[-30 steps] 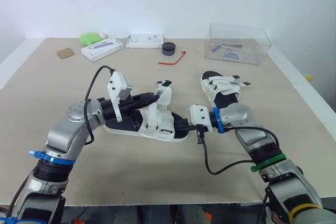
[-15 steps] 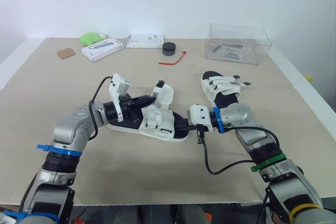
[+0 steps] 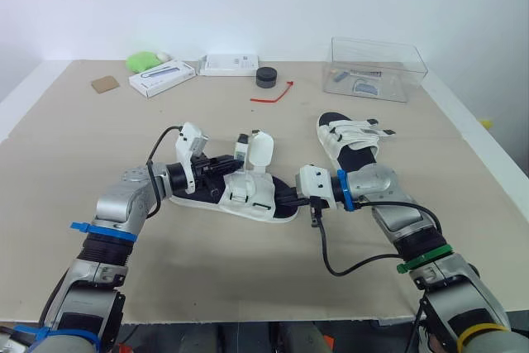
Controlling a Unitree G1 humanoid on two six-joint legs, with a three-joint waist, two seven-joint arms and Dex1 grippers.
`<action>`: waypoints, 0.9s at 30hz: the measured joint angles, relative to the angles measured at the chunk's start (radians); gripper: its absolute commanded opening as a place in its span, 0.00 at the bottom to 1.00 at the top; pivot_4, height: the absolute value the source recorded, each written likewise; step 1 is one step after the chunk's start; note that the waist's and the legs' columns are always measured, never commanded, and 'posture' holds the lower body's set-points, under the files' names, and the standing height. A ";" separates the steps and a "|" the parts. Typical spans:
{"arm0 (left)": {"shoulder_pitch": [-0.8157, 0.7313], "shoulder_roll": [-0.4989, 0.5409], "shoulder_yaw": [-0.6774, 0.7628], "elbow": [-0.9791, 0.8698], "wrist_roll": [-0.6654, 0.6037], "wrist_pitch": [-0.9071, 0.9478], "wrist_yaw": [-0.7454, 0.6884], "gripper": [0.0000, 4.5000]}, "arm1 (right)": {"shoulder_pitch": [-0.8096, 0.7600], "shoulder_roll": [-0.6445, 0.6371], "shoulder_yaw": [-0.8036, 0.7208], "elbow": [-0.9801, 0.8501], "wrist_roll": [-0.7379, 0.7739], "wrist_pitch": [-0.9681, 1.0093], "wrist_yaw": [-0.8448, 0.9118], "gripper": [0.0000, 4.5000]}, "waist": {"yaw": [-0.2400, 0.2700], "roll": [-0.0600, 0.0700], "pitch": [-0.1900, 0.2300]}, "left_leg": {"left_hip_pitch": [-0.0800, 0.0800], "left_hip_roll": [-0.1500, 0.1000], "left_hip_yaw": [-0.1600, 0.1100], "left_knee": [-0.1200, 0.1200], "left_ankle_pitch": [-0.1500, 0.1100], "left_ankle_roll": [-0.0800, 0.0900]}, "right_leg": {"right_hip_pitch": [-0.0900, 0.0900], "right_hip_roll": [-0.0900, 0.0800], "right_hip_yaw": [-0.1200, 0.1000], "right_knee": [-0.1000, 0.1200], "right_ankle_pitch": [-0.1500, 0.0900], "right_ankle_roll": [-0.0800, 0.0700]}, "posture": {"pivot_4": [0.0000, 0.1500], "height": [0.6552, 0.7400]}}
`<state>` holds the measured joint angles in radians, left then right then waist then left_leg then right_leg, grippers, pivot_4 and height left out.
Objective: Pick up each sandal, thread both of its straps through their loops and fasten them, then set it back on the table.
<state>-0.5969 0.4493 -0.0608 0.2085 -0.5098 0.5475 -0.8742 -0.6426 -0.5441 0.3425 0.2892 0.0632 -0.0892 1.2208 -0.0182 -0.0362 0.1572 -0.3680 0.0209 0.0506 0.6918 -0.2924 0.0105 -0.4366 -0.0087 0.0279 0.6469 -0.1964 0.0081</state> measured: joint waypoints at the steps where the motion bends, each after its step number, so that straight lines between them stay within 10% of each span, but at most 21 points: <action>1: 0.000 0.000 0.000 0.004 0.006 -0.005 0.001 0.37 | 0.000 -0.001 0.000 -0.001 0.000 0.000 0.000 0.00 | 0.000 0.000 0.000 | 0.000 0.000 0.000 0.000 0.000 0.000 | 0.000 0.000 0.000 0.000 0.000 0.000 | 1.00 1.00; 4: -0.004 0.008 0.000 0.026 0.061 -0.053 0.004 0.63 | 0.001 -0.003 0.000 -0.002 0.000 0.001 0.000 0.00 | 0.000 0.000 0.000 | 0.000 0.000 0.000 0.000 0.000 0.000 | 0.000 -0.001 0.000 0.000 0.000 0.000 | 1.00 1.00; 17: -0.167 -0.012 0.025 0.166 0.119 -0.194 -0.084 0.63 | -0.001 -0.004 0.002 0.008 0.000 -0.006 0.000 0.00 | 0.000 0.000 0.000 | -0.001 -0.001 0.000 0.000 0.000 0.000 | 0.000 -0.001 0.000 -0.001 0.000 0.001 | 1.00 1.00; 25: -0.223 -0.056 -0.023 0.391 0.193 -0.148 -0.108 0.03 | 0.002 -0.005 0.002 0.001 0.000 -0.010 -0.002 0.00 | -0.001 0.000 0.000 | -0.002 -0.001 0.000 0.000 0.000 0.000 | -0.001 0.000 0.000 -0.001 0.000 0.001 | 1.00 1.00; 27: -0.246 -0.062 -0.023 0.430 0.206 -0.148 -0.108 0.01 | 0.003 -0.005 0.002 -0.001 0.000 -0.010 -0.002 0.00 | -0.001 0.000 0.000 | -0.002 -0.001 0.000 0.000 0.000 0.000 | -0.001 0.000 0.000 -0.001 0.000 0.001 | 1.00 1.00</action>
<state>-0.8424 0.3878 -0.0837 0.6388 -0.3040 0.3995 -0.9819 -0.6401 -0.5496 0.3444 0.2885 0.0631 -0.0987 1.2190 -0.0189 -0.0367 0.1575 -0.3698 0.0194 0.0505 0.6918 -0.2926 0.0110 -0.4375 -0.0092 0.0278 0.6463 -0.1964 0.0094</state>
